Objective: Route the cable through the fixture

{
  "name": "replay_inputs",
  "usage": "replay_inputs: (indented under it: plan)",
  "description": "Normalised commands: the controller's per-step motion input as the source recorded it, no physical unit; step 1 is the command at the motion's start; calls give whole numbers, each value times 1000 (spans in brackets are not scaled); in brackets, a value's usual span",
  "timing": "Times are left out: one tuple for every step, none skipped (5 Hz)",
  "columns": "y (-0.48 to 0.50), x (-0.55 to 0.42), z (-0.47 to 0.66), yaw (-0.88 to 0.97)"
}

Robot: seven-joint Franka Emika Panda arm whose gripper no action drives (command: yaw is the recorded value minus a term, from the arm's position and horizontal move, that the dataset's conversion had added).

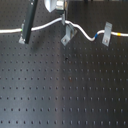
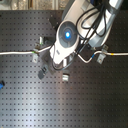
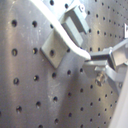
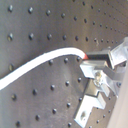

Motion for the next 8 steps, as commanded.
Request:
replay_inputs:
  plan:
    - [-66,-16,-319,-29]
    - [0,-2,-486,0]
    - [169,111,-329,57]
    - [21,22,1,0]
    - [329,-103,376,523]
    - [242,28,271,594]
    - [169,169,237,583]
    - [-83,327,116,411]
